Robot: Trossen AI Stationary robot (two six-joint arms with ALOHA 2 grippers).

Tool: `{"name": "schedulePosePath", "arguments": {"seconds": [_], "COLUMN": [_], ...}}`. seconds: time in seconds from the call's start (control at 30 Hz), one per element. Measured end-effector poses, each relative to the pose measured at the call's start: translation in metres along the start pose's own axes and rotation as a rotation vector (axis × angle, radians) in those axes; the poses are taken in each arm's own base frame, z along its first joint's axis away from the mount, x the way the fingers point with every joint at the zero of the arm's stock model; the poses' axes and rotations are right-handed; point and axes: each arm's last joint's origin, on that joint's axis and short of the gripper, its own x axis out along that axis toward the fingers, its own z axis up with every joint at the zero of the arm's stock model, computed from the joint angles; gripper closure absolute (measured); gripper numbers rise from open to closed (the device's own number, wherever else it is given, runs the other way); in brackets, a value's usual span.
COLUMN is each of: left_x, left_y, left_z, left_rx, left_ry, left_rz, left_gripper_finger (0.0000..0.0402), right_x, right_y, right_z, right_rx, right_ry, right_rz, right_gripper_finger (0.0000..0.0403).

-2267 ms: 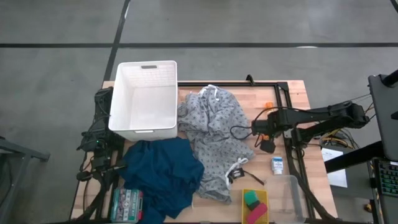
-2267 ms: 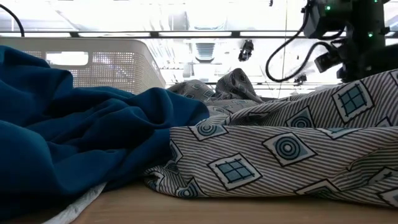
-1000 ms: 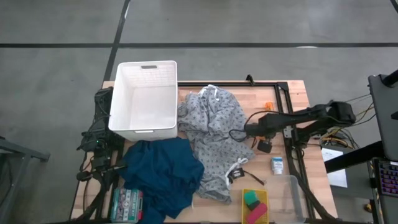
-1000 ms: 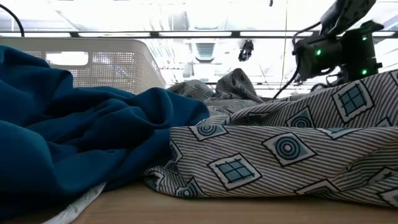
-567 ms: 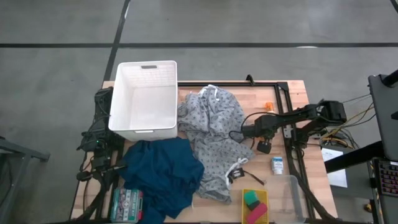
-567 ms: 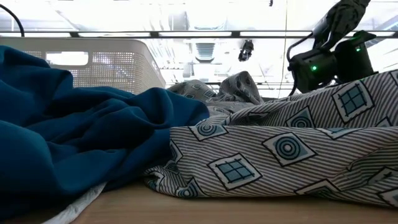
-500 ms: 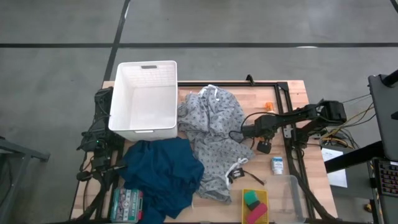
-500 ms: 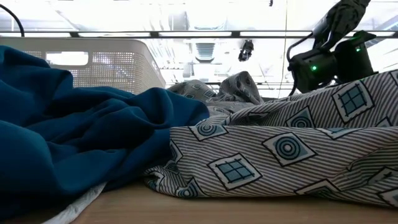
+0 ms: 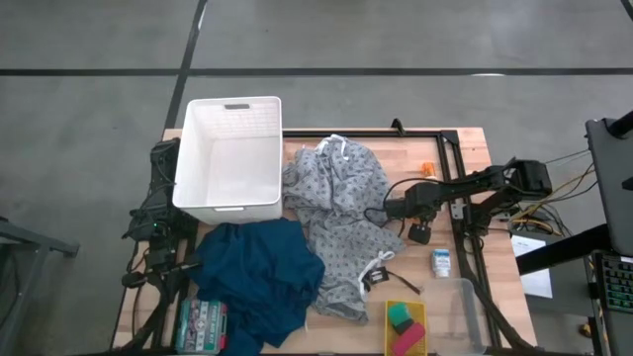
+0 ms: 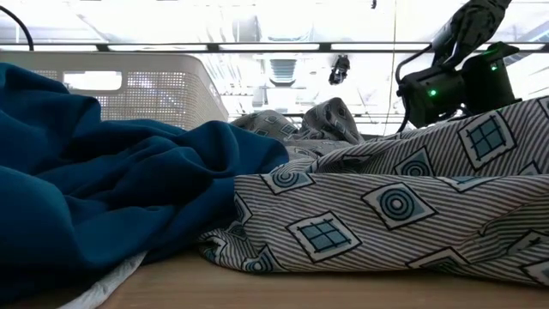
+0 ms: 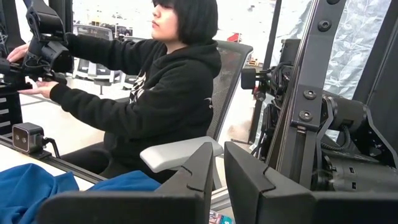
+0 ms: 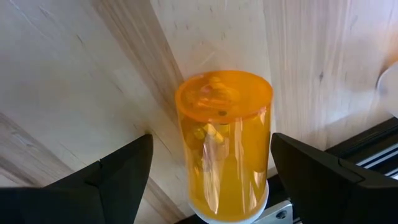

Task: Pick & Place Medicine items
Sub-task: Put the top orange pill bottle into the transparent bin

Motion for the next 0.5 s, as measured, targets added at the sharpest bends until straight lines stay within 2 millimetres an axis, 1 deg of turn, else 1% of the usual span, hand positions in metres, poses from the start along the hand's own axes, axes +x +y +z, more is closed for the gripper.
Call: {"name": "schedulePosePath", "arguments": {"seconds": [0.1, 0.37, 0.5], "left_x": [0.0, 0.0, 0.0], "left_y": [0.0, 0.0, 0.0], "left_z": [0.0, 0.0, 0.0001], "left_rx": [0.0, 0.0, 0.0], "left_ry": [0.0, 0.0, 0.0], "left_rz": [0.0, 0.0, 0.0], "left_gripper_finger": [0.0355, 0.0355, 0.0355], "right_x": [0.0001, 0.0001, 0.0001], "right_y": [0.0002, 0.0008, 0.0009], "right_z": [0.0, 0.0009, 0.0014], "right_rx": [-0.001, -0.001, -0.001], "right_ry": [-0.001, -0.008, -0.013], "right_rz": [0.002, 0.012, 0.013], "right_gripper_finger": [0.0087, 0.0168, 0.0191]}}
